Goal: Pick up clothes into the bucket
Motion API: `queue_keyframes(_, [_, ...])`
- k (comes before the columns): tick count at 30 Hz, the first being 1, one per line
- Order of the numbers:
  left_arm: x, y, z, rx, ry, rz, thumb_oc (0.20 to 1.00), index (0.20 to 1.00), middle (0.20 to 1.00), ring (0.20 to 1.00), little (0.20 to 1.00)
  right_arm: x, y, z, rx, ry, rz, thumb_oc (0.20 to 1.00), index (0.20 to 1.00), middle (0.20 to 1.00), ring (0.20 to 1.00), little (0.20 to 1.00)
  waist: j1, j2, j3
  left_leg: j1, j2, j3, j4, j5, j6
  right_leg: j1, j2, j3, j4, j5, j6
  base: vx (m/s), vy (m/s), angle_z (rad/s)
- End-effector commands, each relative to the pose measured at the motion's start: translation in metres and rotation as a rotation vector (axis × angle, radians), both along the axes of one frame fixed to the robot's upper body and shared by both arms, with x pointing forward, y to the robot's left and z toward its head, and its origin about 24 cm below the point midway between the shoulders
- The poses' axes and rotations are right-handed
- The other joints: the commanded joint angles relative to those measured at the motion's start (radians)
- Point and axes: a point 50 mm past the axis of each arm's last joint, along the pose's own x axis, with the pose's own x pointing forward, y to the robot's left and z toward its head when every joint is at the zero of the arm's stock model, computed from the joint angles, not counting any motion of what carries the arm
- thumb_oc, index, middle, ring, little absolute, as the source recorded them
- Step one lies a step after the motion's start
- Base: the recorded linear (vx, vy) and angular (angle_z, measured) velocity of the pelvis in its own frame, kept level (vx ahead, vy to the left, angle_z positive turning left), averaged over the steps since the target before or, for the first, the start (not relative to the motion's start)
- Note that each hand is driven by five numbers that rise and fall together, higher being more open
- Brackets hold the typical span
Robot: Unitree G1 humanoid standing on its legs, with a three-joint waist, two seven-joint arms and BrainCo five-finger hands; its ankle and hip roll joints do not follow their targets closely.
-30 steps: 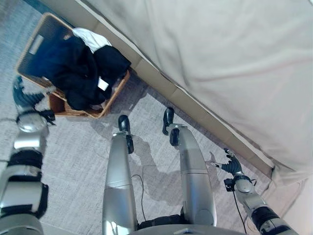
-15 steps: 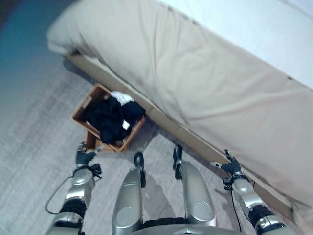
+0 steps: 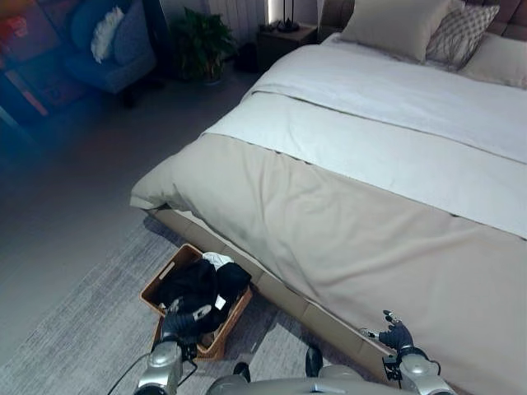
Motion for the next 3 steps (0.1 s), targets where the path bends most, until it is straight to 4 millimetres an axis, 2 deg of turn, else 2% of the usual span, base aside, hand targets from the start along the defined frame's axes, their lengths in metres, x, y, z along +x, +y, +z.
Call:
queue_keyframes(1, [-0.0018,0.0067,-0.0001,0.003,0.015,-0.005,1.000,1.000,1.000,1.000,1.000,0.0039,0.0033,-0.0010,0.033,0.003,0.002,1.000,1.000,1.000,1.000,1.000,0.014,-0.055,0.002,-0.064,-0.037,-0.007,0.045,0.035,-0.012,0.015,-0.031,-0.017,0.057,-0.040,0.038,0.03,-0.038,0.00])
queue_keyframes(3, [-0.0112,0.0014,-0.0056,-0.014,0.067,-0.050,1.000,1.000,1.000,1.000,1.000,-0.0015,0.0047,-0.0043,0.076,0.025,-0.017,1.000,1.000,1.000,1.000,1.000,0.015,-0.057,-0.004,-0.051,-0.035,-0.006,0.053,0.029,-0.012,0.035,-0.028,-0.022,0.052,-0.045,0.035,0.01,-0.015,0.01])
